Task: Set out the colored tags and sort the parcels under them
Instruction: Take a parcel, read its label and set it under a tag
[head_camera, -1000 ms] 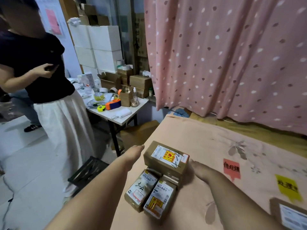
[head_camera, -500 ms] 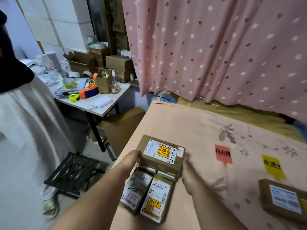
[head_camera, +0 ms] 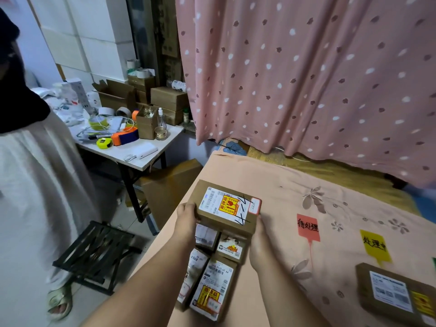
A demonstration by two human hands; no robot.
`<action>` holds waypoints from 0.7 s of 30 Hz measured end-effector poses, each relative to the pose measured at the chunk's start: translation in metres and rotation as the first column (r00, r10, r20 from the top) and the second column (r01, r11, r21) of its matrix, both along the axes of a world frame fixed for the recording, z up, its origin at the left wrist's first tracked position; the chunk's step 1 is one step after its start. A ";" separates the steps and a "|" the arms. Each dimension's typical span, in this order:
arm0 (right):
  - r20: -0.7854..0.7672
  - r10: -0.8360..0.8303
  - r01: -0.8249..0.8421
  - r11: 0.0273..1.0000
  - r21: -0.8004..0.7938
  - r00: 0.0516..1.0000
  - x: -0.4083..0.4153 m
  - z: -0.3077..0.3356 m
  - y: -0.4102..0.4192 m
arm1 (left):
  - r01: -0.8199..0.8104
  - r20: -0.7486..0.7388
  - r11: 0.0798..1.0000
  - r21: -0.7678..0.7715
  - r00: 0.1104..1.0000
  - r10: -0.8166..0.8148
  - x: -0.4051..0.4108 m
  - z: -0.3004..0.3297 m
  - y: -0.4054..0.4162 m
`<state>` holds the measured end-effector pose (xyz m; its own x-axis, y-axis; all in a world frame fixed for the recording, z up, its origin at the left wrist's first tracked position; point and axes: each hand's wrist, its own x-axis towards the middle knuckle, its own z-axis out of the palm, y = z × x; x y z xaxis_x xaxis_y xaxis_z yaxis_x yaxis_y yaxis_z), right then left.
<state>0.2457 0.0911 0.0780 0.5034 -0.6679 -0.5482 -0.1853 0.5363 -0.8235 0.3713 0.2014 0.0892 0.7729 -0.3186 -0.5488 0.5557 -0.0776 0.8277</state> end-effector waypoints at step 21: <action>0.419 0.000 0.010 1.000 -0.022 0.908 -0.018 0.111 -0.002 | -0.109 0.186 0.902 -0.417 0.962 0.201 -0.054 0.111 -0.031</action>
<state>0.2277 0.0891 0.1886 0.6800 -0.6808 -0.2723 0.1819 0.5164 -0.8368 0.3174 0.1708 0.2005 0.9159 -0.3409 -0.2120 0.3348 0.3571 0.8720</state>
